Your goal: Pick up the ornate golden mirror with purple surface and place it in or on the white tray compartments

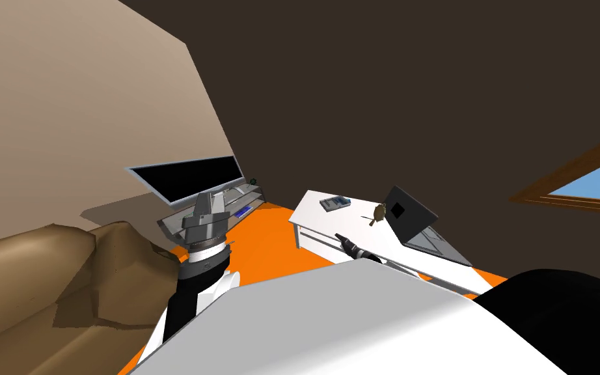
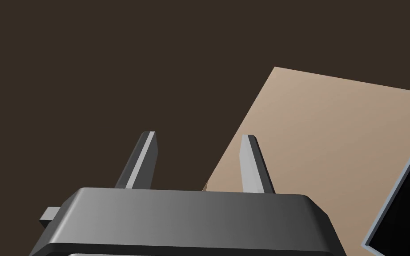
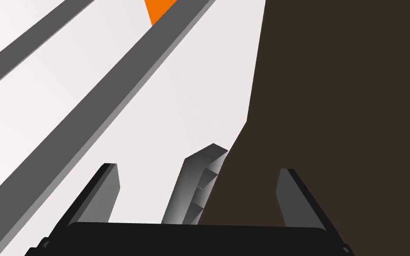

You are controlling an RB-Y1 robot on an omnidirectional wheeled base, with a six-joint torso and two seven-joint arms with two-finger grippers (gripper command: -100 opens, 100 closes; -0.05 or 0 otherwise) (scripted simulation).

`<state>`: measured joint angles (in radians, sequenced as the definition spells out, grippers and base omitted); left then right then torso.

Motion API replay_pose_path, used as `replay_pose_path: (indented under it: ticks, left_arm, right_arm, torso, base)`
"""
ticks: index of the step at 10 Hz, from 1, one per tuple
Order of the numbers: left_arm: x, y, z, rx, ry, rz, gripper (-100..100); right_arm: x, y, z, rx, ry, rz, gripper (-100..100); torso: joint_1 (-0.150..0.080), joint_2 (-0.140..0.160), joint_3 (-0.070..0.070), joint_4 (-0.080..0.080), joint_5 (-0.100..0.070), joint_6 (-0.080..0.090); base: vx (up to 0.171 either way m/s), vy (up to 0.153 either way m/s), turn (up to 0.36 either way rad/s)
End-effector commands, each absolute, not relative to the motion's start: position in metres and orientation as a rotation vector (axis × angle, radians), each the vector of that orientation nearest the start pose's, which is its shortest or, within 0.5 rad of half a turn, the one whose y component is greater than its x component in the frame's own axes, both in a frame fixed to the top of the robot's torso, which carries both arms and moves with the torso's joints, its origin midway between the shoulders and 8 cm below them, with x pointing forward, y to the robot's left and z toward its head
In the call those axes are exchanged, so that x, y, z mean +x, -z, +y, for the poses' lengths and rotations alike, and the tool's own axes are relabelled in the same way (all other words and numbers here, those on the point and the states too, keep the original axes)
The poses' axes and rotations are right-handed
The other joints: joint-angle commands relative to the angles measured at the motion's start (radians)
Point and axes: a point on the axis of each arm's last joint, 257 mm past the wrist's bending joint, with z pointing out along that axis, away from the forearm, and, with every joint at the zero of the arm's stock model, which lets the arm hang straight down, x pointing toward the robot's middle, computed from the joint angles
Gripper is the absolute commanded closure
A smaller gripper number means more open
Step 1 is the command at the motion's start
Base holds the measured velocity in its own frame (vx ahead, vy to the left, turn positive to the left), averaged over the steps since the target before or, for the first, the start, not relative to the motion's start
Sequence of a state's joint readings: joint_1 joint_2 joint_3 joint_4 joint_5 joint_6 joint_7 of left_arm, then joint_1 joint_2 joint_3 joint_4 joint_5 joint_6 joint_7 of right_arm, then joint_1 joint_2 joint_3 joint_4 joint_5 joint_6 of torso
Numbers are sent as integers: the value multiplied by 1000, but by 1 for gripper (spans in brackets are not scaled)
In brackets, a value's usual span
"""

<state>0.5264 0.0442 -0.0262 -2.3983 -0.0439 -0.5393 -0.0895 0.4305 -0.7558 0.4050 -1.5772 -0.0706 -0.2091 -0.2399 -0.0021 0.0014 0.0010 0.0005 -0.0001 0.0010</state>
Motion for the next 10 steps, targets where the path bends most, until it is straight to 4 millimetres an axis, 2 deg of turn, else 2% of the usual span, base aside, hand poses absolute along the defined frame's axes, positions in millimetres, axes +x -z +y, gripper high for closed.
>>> replay_pose_path:
  ticks: [1, 2, 3, 5, 6, 8, 9, 10]
  left_arm:
    - [312, -73, 255, -463, 1240, 597, 0]
    - [312, -73, 255, -463, 1240, 597, 0]
    - [312, -73, 255, -463, 1240, 597, 0]
    - [312, -73, 255, -463, 1240, 597, 0]
    - [312, -73, 255, -463, 1240, 597, 0]
    - [312, -73, 255, -463, 1240, 597, 0]
    - [312, -73, 255, -463, 1240, 597, 0]
    - [312, -73, 255, -463, 1240, 597, 0]
  right_arm:
    - [317, 424, -317, 1082, -946, 1971, -100]
    - [307, 440, -341, 1091, -859, 2028, -100]
    - [307, 440, -344, 1085, -852, 2032, -100]
    - [292, 460, -393, 1084, -685, 2122, -100]
    - [289, 461, -405, 1078, -653, 2134, -100]
    - [273, 470, -464, 1068, -465, 2200, -100]
    - [274, 467, -471, 1057, -450, 2205, -100]
    - [267, 467, -500, 1050, -361, 2227, -100]
  torso:
    - [0, 0, 0, 0, 0, 0]
    - [0, 0, 0, 0, 0, 0]
    - [-1, 0, 0, 0, 0, 0]
    - [-1, 0, 0, 0, 0, 0]
    - [-2, -1, 0, 0, 0, 0]
    - [-2, -1, 0, 0, 0, 0]
    - [-2, -1, -1, 0, -1, 0]
    - [-2, -1, 0, 0, 0, 1]
  base:
    - [5, 3, 64]
    - [7, 3, 145]
    - [7, -3, 68]
    - [11, -8, 140]
    - [13, -14, 58]
    - [17, -19, 106]
    - [15, -20, 46]
    - [17, -20, 61]
